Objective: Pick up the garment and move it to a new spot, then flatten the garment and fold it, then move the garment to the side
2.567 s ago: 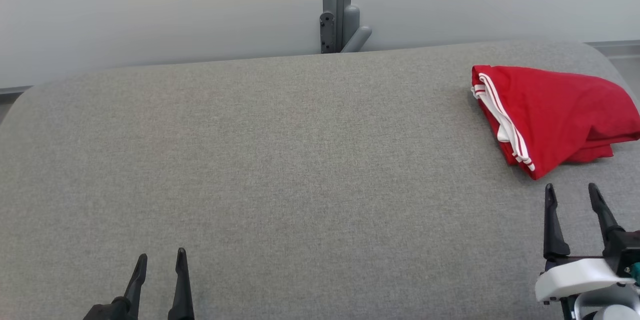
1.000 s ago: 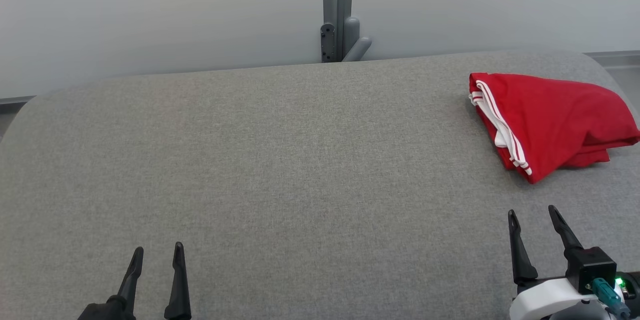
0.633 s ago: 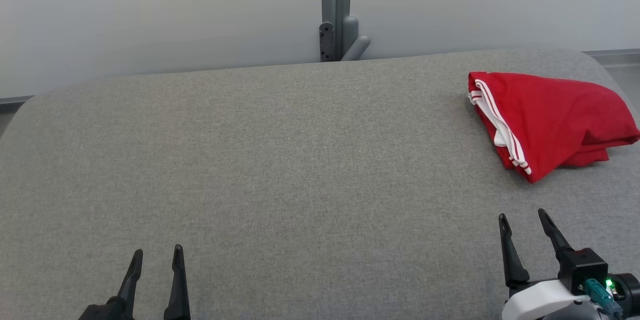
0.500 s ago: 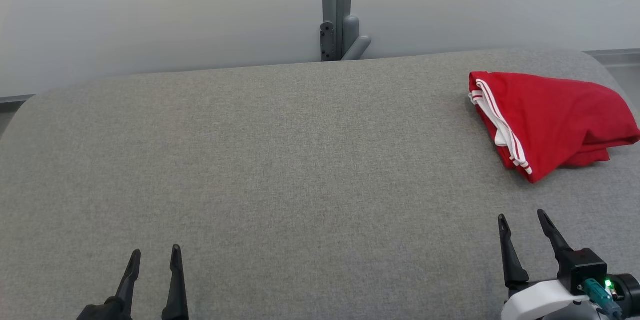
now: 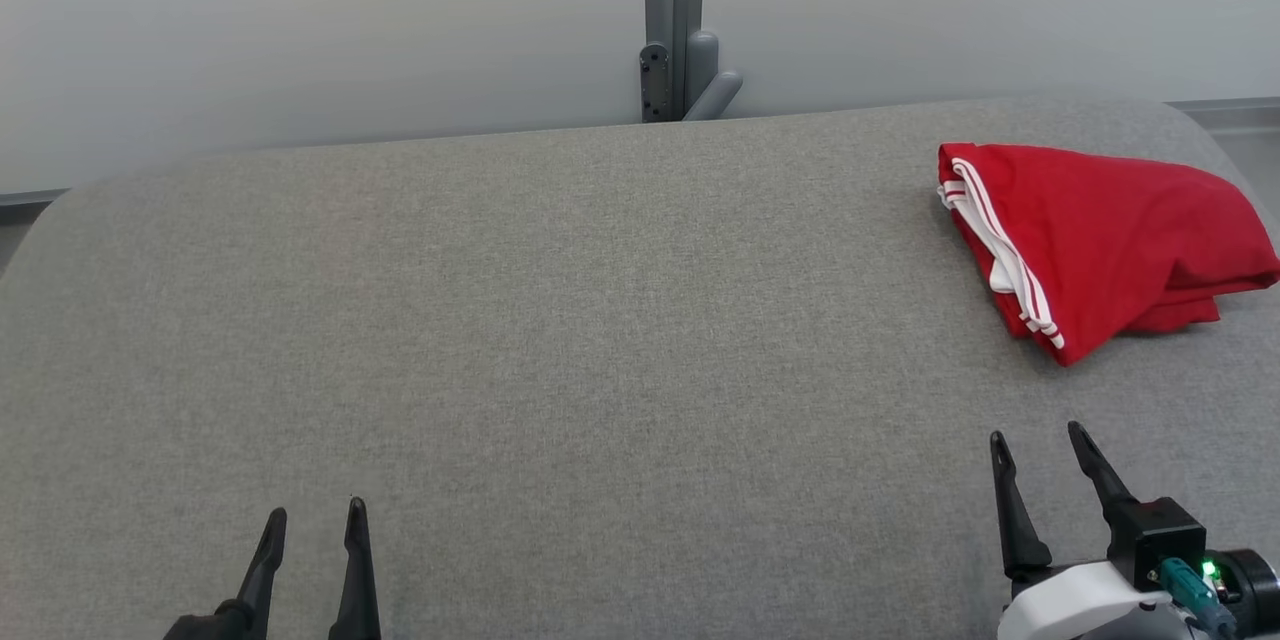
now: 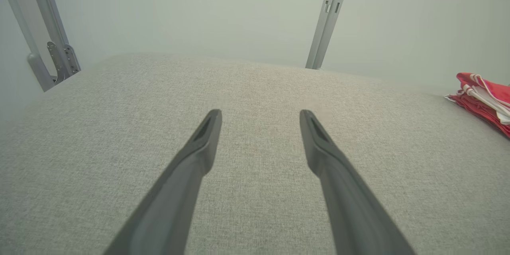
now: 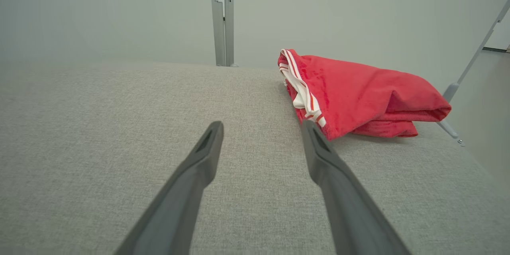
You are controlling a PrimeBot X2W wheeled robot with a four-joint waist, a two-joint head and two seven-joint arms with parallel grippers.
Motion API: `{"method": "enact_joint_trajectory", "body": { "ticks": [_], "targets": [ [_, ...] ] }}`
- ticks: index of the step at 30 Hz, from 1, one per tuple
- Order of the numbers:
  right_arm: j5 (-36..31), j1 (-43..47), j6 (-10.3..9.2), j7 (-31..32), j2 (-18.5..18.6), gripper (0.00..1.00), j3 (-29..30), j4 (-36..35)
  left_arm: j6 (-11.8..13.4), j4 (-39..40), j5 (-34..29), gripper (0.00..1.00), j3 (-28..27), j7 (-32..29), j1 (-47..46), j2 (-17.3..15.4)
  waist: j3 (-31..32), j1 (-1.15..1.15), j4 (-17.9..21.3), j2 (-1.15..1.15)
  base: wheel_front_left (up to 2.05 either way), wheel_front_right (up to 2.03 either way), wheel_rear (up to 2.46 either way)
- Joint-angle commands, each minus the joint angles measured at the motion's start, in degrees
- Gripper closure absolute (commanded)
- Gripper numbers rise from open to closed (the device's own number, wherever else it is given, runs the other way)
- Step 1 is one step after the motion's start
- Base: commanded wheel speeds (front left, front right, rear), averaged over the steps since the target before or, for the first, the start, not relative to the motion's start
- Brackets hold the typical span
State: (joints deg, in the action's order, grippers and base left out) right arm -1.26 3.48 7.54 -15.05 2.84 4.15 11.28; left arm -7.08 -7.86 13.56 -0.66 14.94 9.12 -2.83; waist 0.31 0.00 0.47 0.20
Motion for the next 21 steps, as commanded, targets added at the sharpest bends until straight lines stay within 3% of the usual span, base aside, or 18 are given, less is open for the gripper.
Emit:
{"method": "enact_joint_trajectory", "body": {
  "ticks": [1, 9, 10, 15, 21],
  "targets": [
    [-0.02, -0.12, 0.00, -0.02, 0.05, 0.00, 0.02, -0.35, -0.02, 0.36, 0.00, 0.00, -0.02, 0.04, -0.10, -0.03, -0.01, 0.00, -0.02, 0.00, 0.00, 0.00, 0.00],
    [-0.12, -0.27, -0.01, -0.04, 0.06, 0.00, -0.03, -0.51, -0.01, 0.38, 0.04, 0.00, -0.02, 0.06, -0.21, -0.05, -0.06, 0.00, -0.15, -0.02, 0.00, 0.00, 0.00],
    [0.06, 0.57, 0.00, 0.01, -0.24, 1.00, -0.03, 0.58, -0.01, -0.62, 0.01, 1.00, 0.13, -0.16, 0.40, 0.12, -0.06, 0.00, -0.15, 0.00, 0.00, 0.00, 0.00],
    [0.68, 1.01, 0.00, 0.29, -0.73, 1.00, 0.11, 3.03, 0.00, -2.95, 0.57, 1.00, 0.43, -0.34, 0.87, 0.27, -0.06, 0.00, -0.15, 0.00, 0.00, 0.00, 0.00],
    [8.42, -0.21, 0.00, 2.39, -0.66, 1.00, 0.63, 3.30, -0.03, -3.17, 7.37, 1.00, 0.16, -1.90, -0.47, 0.05, -0.08, 0.00, -0.17, -0.01, 0.00, 0.00, 0.00]
  ]
}}
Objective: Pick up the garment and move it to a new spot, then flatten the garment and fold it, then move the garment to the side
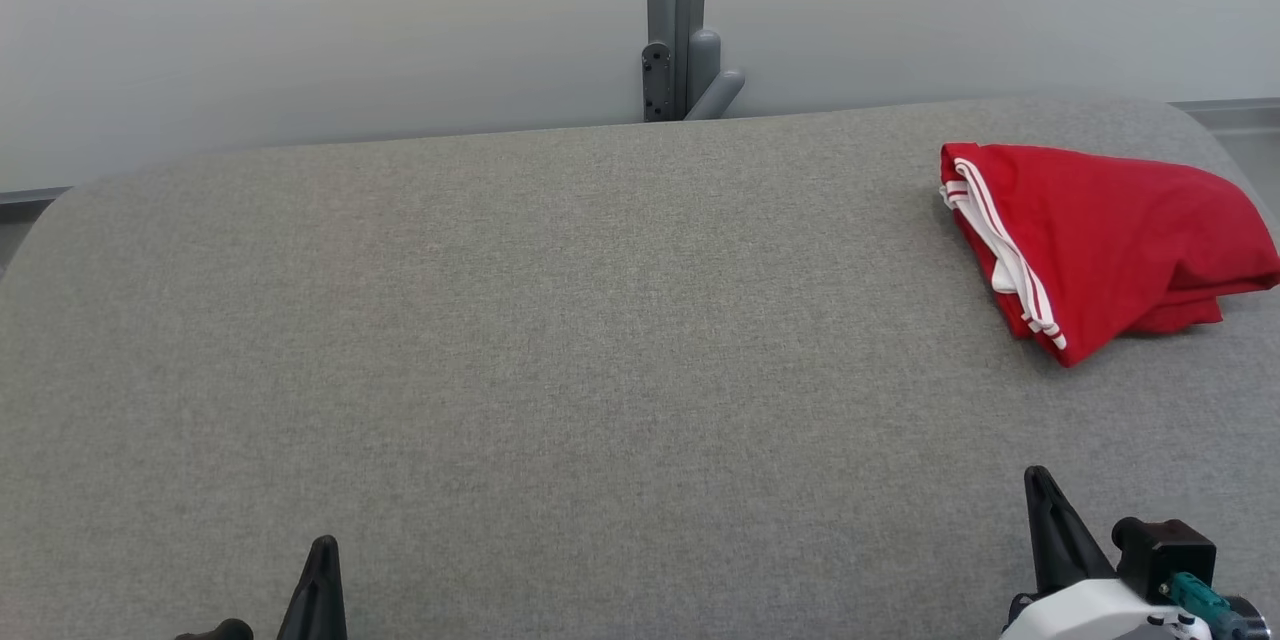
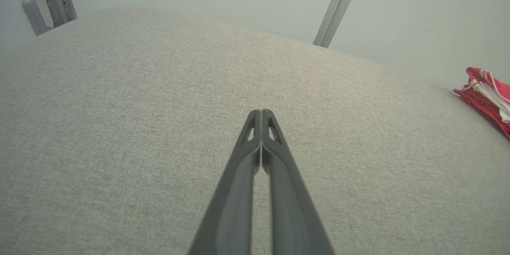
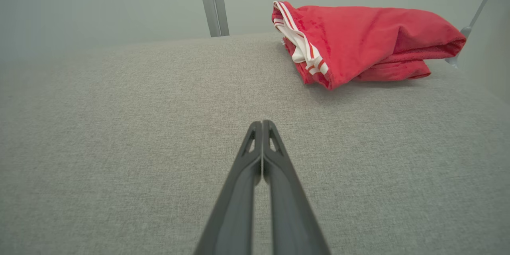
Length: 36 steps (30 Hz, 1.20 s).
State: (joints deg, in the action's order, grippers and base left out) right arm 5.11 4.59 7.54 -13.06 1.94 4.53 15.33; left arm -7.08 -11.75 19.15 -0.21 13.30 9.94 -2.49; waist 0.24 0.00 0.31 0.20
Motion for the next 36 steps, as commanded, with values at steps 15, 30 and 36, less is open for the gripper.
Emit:
{"method": "enact_joint_trajectory", "body": {
  "ticks": [15, 30, 36],
  "targets": [
    [18.31, -2.91, -0.02, 3.77, 0.41, 1.00, 0.31, -1.29, -0.12, 0.11, 15.75, 1.00, -0.96, -3.59, -4.26, -0.72, -0.05, 0.00, -0.04, -0.03, 0.00, 0.00, 0.00],
    [32.95, -4.67, -0.03, 7.10, 0.57, 1.00, 0.68, -1.44, -0.20, -0.30, 28.25, 1.00, -1.71, -6.72, -6.84, -1.00, -0.11, 0.00, -0.08, -0.06, 0.00, 0.00, 0.00],
    [38.16, -5.28, -0.03, 8.33, 0.63, 1.00, 0.82, -1.47, -0.24, -0.45, 32.74, 1.00, -2.02, -7.85, -7.77, -1.07, -0.13, 0.00, -0.09, -0.07, 0.00, 0.00, 0.00]
  ]
}}
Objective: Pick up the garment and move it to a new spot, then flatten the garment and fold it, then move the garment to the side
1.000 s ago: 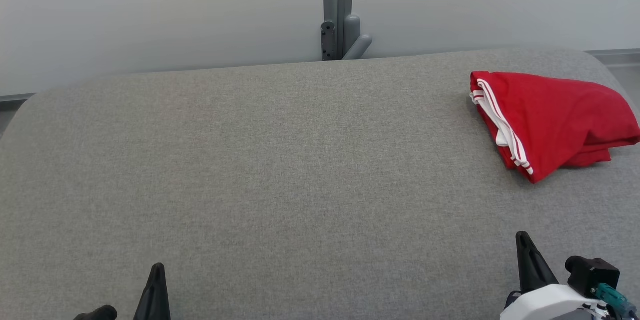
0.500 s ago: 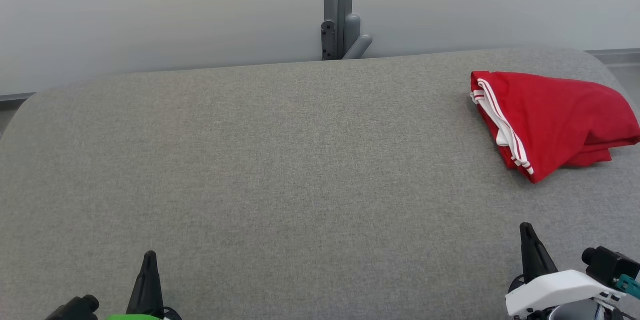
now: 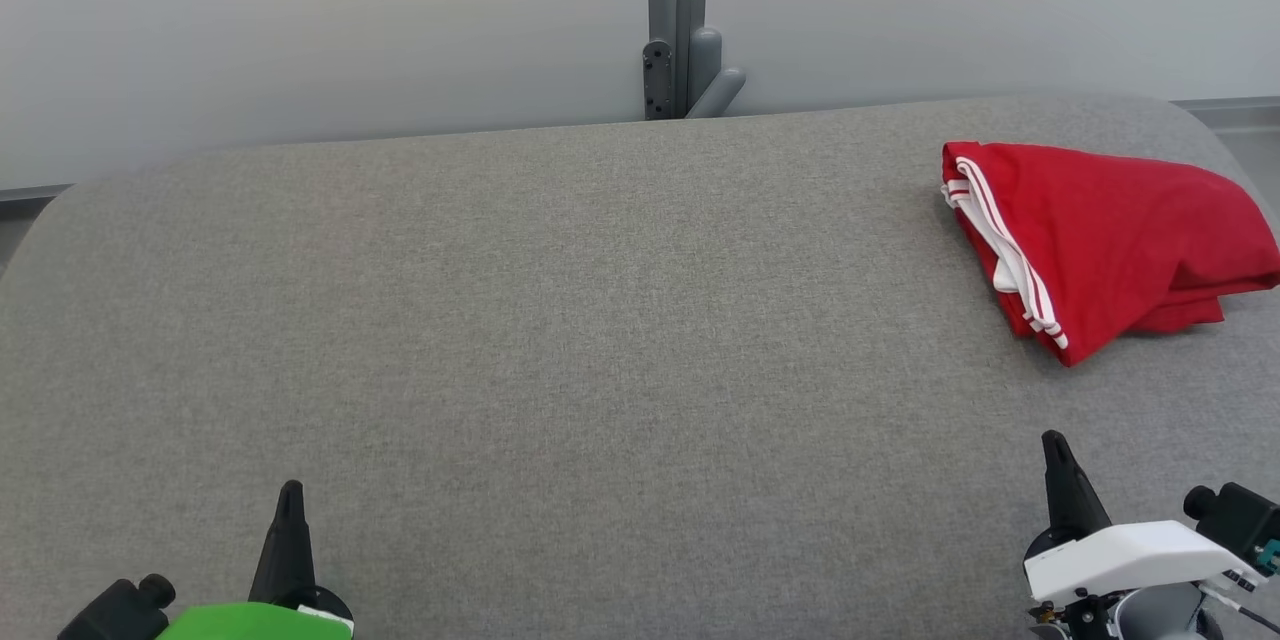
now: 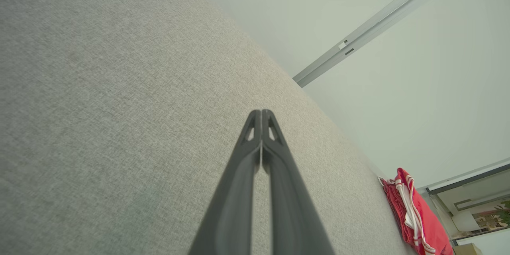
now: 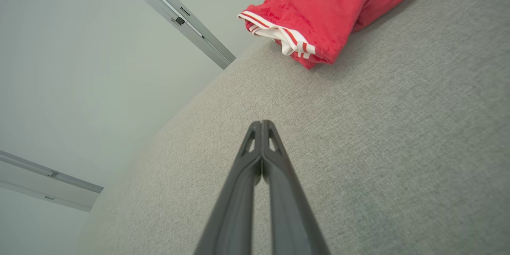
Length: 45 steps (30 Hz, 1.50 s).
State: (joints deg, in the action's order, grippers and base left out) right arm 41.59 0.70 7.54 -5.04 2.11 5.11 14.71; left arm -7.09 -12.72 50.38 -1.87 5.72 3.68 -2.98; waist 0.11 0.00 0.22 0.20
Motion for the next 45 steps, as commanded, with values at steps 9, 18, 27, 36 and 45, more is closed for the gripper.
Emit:
{"method": "enact_joint_trajectory", "body": {
  "ticks": [9, 18, 27, 36, 45],
  "targets": [
    [8.93, -2.22, -0.04, 1.99, 0.53, 1.00, 0.44, -0.88, -0.28, 0.30, 7.61, 1.00, -0.80, -1.91, -2.80, -0.66, -0.03, 0.00, -0.03, -0.08, 0.00, 0.00, 0.00],
    [16.31, -3.15, -0.04, 3.69, 0.59, 1.00, 0.63, -0.93, -0.33, 0.05, 13.89, 1.00, -1.28, -3.55, -4.15, -0.70, -0.07, 0.00, -0.05, -0.10, 0.00, 0.00, 0.00],
    [21.73, -3.78, -0.04, 5.01, 0.64, 1.00, 0.77, -0.95, -0.38, -0.13, 18.39, 1.00, -1.66, -4.80, -5.11, -0.72, -0.10, 0.00, -0.07, -0.11, 0.00, 0.00, 0.00],
    [27.39, -4.38, -0.04, 6.28, 0.71, 1.00, 0.92, -0.97, -0.42, -0.34, 23.22, 1.00, -2.08, -6.13, -6.14, -0.73, -0.13, 0.00, -0.10, -0.12, 0.00, 0.00, 0.00],
    [32.56, -5.05, -0.04, 7.56, 0.74, 1.00, 1.06, -0.98, -0.47, -0.56, 27.60, 1.00, -2.49, -7.36, -7.06, -0.73, -0.16, 0.00, -0.12, -0.14, 0.00, 0.00, 0.00]
  ]
}}
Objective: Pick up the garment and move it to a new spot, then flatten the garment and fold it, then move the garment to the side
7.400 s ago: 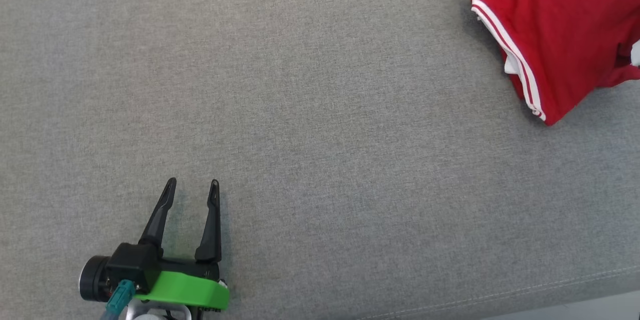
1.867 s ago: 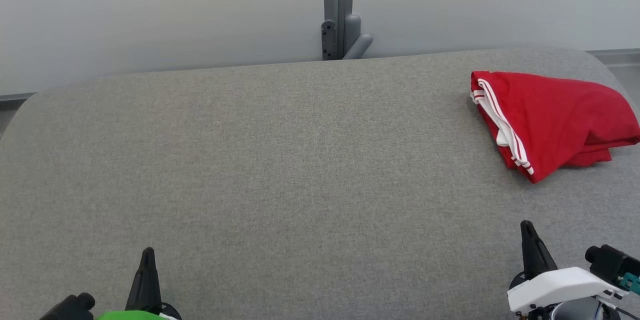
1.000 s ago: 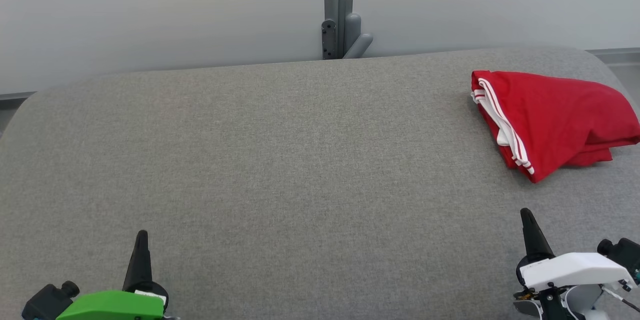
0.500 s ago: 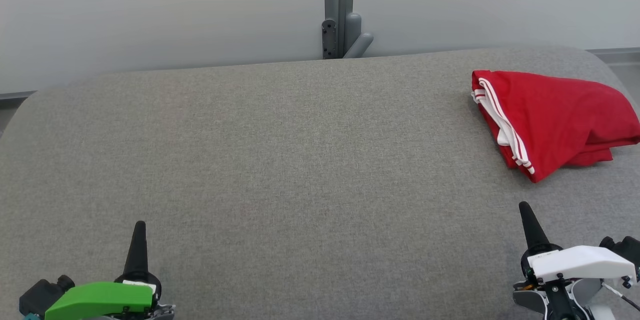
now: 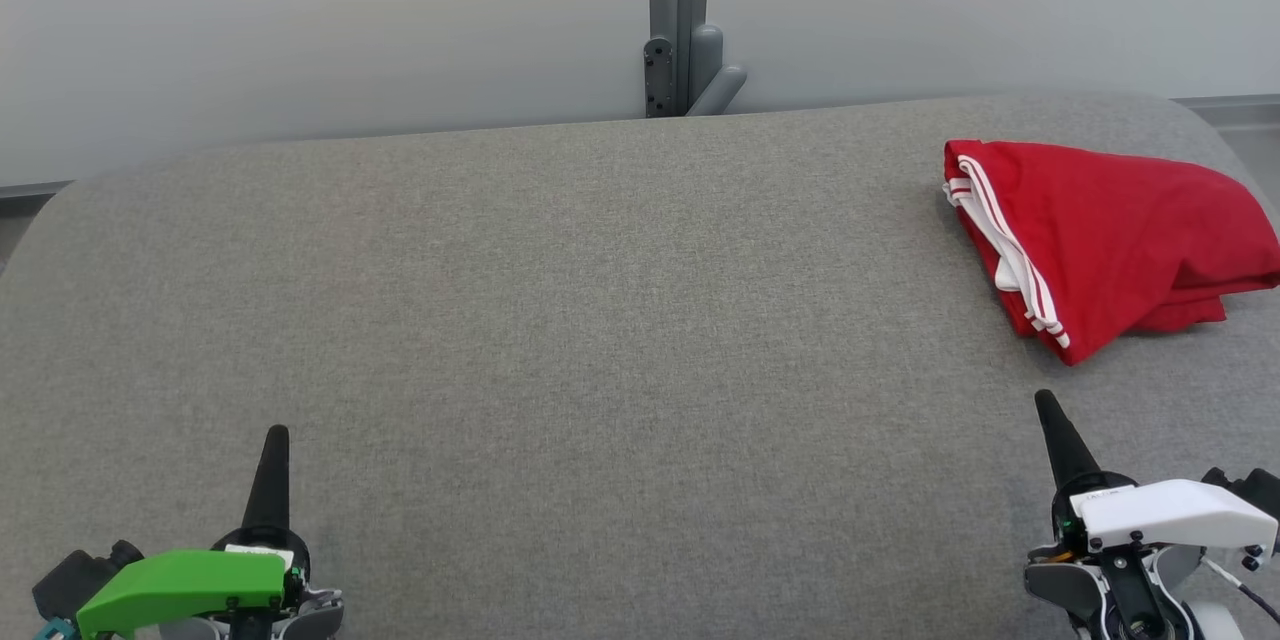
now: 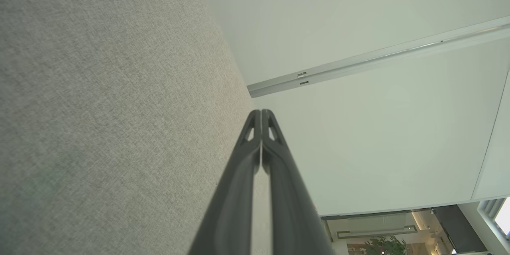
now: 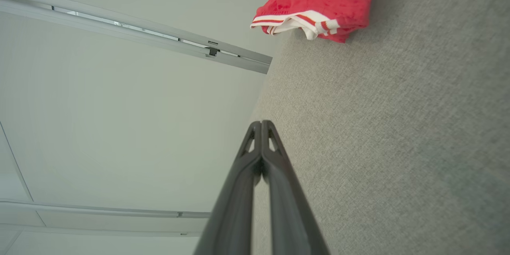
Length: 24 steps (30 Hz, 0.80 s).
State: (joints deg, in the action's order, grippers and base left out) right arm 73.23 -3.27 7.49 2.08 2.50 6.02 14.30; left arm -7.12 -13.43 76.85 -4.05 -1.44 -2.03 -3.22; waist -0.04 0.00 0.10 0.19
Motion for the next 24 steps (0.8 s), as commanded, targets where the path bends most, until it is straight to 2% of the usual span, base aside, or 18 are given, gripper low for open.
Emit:
{"method": "enact_joint_trajectory", "body": {
  "ticks": [1, 24],
  "targets": [
    [1.50, -1.17, 0.02, 0.50, 0.37, 1.00, 0.17, -0.58, -0.45, 0.14, 1.50, 1.00, -0.36, -0.37, -1.47, -0.49, 0.00, 0.00, -0.01, -0.13, 0.00, 0.00, 0.00],
    [12.71, -2.32, 0.02, 3.07, 0.47, 1.00, 0.48, -0.58, -0.45, -0.30, 10.93, 1.00, -1.24, -3.02, -3.44, -0.43, -0.08, 0.00, -0.06, -0.17, 0.00, 0.00, 0.00]
  ]
}}
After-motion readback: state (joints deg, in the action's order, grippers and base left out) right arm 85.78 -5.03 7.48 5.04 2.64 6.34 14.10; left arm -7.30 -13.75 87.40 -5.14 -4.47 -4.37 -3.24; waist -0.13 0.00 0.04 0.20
